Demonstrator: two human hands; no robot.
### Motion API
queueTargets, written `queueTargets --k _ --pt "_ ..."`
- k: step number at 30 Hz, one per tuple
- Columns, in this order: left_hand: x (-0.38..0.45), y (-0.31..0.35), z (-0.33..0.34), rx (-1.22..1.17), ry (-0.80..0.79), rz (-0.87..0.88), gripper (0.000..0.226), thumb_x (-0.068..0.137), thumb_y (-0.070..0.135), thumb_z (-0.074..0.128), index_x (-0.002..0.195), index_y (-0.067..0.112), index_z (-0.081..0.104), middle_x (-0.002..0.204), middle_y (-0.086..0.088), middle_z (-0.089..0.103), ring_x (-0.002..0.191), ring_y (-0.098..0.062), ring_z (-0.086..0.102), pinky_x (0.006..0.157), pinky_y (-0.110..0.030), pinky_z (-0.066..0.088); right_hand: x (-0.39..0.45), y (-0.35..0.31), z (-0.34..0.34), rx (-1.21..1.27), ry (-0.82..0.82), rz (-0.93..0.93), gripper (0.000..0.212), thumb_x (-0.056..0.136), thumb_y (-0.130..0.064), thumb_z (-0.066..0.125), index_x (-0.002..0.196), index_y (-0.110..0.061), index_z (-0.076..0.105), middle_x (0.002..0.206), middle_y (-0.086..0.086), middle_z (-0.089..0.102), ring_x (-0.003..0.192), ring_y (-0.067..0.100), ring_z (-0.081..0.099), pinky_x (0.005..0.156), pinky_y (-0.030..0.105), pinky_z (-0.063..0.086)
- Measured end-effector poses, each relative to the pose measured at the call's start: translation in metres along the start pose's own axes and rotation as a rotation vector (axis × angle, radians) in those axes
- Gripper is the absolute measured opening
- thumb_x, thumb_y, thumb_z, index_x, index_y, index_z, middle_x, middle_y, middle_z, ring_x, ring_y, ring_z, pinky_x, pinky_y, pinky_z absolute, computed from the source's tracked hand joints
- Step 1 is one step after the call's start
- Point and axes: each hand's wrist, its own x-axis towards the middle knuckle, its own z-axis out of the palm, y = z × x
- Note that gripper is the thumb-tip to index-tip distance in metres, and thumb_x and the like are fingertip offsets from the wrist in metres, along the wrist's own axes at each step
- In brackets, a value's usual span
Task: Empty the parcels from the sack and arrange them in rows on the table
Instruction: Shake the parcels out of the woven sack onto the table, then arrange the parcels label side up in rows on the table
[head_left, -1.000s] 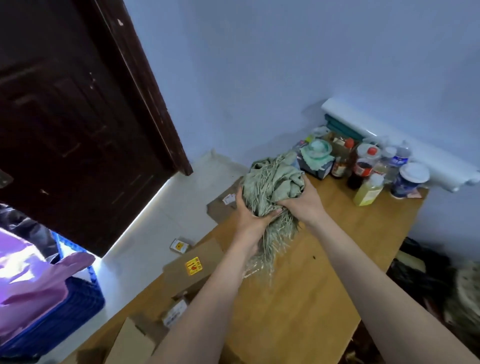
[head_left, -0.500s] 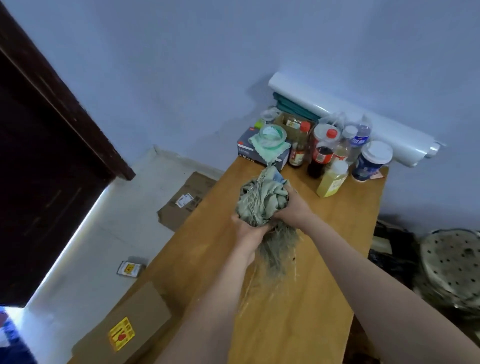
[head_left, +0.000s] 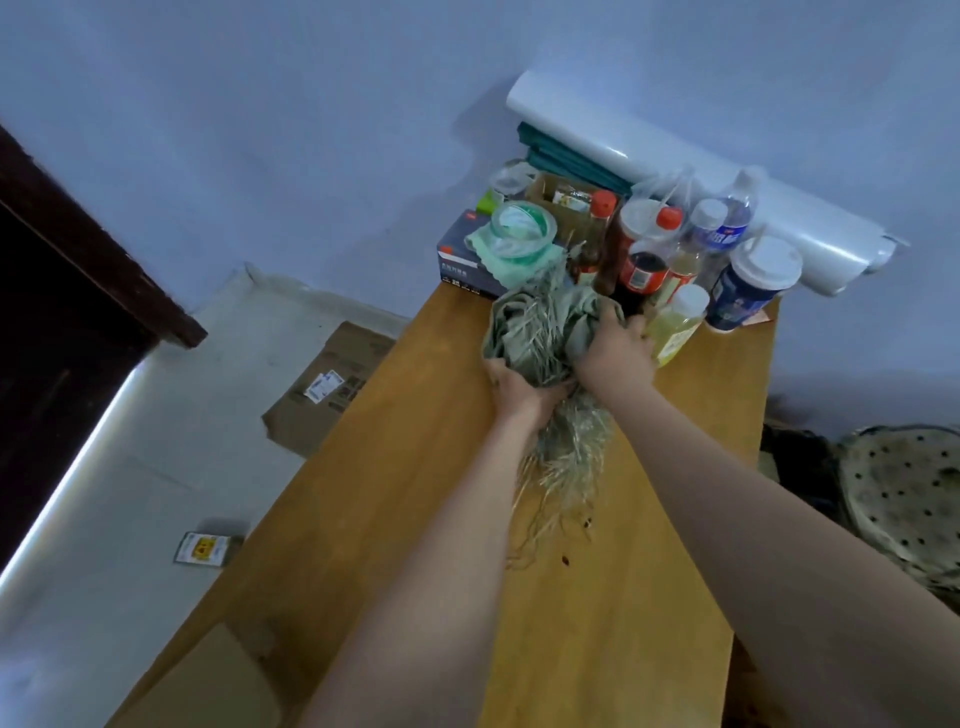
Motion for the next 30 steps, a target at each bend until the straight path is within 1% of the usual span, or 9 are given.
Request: queueTargets --k 3,6,11,15,17,20,24,28,30 --pt "0.011 0.002 0.002 0.016 -0.047 0.041 0.092 0.08 0.02 0.079 0.142 0.022 0.011 0.141 -0.008 0.042 0.127 -0.026 0.047 0.103 -0.039 0.045 0.01 0.002 0.006 0.052 0.019 -0.016 0.068 0.092 -0.016 0.053 0.151 -0.024 0.02 0.135 0.022 0.04 0.12 0.045 0.046 0.096 0.051 0.045" --pt "0.013 0.0 -0.003 0.021 -0.076 0.033 0.092 0.084 0.021 0.076 0.146 0.022 0.008 0.145 -0.008 0.038 0.128 -0.025 0.044 0.097 -0.033 0.042 0.014 0.004 0.008 0.051 0.004 -0.004 0.074 0.089 -0.013 0.058 0.151 -0.026 0.017 0.137 0.021 0.039 0.122 0.045 0.045 0.096 0.051 0.044" --pt "0.005 0.013 -0.012 0.089 -0.256 -0.101 0.115 0.082 0.031 0.077 0.15 0.037 -0.016 0.156 -0.001 0.028 0.136 -0.029 0.041 0.104 -0.055 0.042 0.009 -0.001 0.004 -0.047 0.038 0.071 0.083 0.089 -0.013 0.061 0.153 -0.022 0.01 0.148 0.026 0.022 0.131 0.048 0.033 0.104 0.056 0.034" --pt "-0.013 0.025 -0.024 0.18 -0.234 -0.102 0.107 0.086 0.025 0.073 0.149 0.047 -0.011 0.156 0.001 0.03 0.127 -0.029 0.048 0.093 -0.051 0.051 -0.006 -0.016 -0.011 -0.008 0.007 0.107 0.097 0.088 -0.017 0.065 0.156 -0.017 -0.005 0.158 0.028 -0.001 0.144 0.049 0.011 0.115 0.06 0.013" --pt "-0.029 0.032 -0.031 0.254 -0.2 -0.048 0.101 0.089 0.025 0.07 0.153 0.039 -0.008 0.153 -0.002 0.034 0.123 -0.031 0.051 0.093 -0.046 0.052 -0.02 -0.026 -0.023 0.044 -0.014 0.087 0.1 0.088 -0.015 0.064 0.156 -0.018 -0.009 0.159 0.027 -0.011 0.146 0.047 -0.004 0.116 0.064 0.003" --pt "-0.056 0.041 -0.047 0.334 -0.124 0.085 0.083 0.093 0.025 0.064 0.155 0.024 0.01 0.15 -0.009 0.041 0.129 -0.03 0.048 0.098 -0.037 0.045 -0.056 -0.044 -0.034 0.089 0.037 0.005 0.091 0.088 -0.007 0.055 0.156 -0.016 -0.004 0.16 0.025 -0.009 0.147 0.044 -0.006 0.117 0.062 -0.002" --pt "-0.103 0.061 -0.083 0.578 -0.007 0.146 0.052 0.1 0.025 0.048 0.149 0.014 0.031 0.137 -0.015 0.055 0.118 -0.034 0.056 0.083 -0.032 0.045 -0.117 -0.071 -0.036 0.153 0.042 -0.175 0.075 0.092 -0.011 0.052 0.155 -0.012 0.013 0.16 0.021 0.01 0.148 0.039 0.01 0.12 0.054 0.009" --pt "-0.164 0.071 -0.137 0.631 0.099 0.151 0.048 0.101 0.021 0.045 0.147 0.013 0.035 0.142 -0.014 0.05 0.124 -0.029 0.052 0.09 -0.03 0.042 -0.179 -0.102 -0.035 0.224 -0.097 -0.309 0.066 0.09 -0.015 0.057 0.148 -0.003 0.029 0.148 0.023 0.034 0.131 0.04 0.041 0.107 0.05 0.037" --pt "-0.199 0.07 -0.164 0.622 0.159 0.141 0.046 0.1 0.019 0.046 0.145 0.011 0.039 0.142 -0.012 0.051 0.124 -0.028 0.053 0.091 -0.029 0.041 -0.209 -0.118 -0.035 0.228 -0.181 -0.35 0.058 0.09 -0.015 0.056 0.142 0.002 0.035 0.138 0.024 0.044 0.123 0.039 0.049 0.1 0.049 0.044"
